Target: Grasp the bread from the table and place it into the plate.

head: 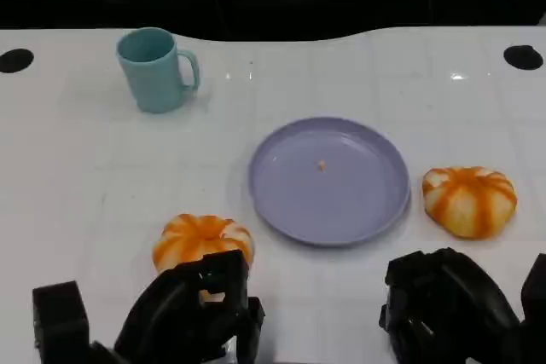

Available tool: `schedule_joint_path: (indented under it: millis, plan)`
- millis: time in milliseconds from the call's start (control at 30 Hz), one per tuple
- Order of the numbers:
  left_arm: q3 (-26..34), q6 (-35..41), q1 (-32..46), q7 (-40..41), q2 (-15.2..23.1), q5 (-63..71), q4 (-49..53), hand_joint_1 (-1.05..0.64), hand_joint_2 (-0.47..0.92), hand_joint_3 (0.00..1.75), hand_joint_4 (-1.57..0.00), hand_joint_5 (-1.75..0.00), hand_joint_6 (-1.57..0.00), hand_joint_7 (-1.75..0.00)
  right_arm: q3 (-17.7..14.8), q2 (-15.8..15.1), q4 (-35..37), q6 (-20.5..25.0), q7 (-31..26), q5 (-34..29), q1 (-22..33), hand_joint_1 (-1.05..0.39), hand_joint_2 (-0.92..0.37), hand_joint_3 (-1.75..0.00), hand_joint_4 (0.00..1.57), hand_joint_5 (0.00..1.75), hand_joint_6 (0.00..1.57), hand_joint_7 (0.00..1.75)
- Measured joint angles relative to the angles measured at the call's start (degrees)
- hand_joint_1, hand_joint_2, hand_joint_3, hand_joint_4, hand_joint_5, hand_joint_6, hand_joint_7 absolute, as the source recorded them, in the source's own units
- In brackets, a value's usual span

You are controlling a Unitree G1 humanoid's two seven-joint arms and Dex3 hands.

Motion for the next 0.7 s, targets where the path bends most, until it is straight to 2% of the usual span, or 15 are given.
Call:
schedule_joint_path:
  millis: [367,533,600,700]
  plan:
    - [0.2,0.1,0.0,0.0,-0.3,0.0,0.0,-0.73,0.79,0.34,-0.98,-1.75,-0.87,-1.57,0.0,0.0,0.0,0.0,0.0,0.0,0.0,-1.05,-0.03,-1.41,1.52,1.33,1.57,1.02]
    - [0.7,0.3,0.0,0.4,-0.4,-0.1,-0.5,-0.77,0.91,0.13,-0.87,-1.72,-0.82,-1.39,0.0,0.0,0.0,-0.1,0.3,0.0,0.0,-1.05,-0.02,-1.40,1.52,1.32,1.57,1.02]
    - [0.7,0.3,0.0,0.6,0.0,0.2,-1.4,-0.84,0.92,0.16,-0.78,-1.63,-0.75,-1.23,0.0,0.0,0.0,-0.1,0.4,0.0,0.0,-1.05,-0.01,-1.40,1.52,1.33,1.57,1.02]
    - [0.9,-1.9,-0.2,0.7,1.3,1.5,-2.0,-0.85,0.92,0.20,-0.72,-1.56,-0.70,-1.10,0.0,0.0,0.0,0.0,0.4,0.0,0.0,-1.05,-0.01,-1.41,1.52,1.33,1.57,1.02]
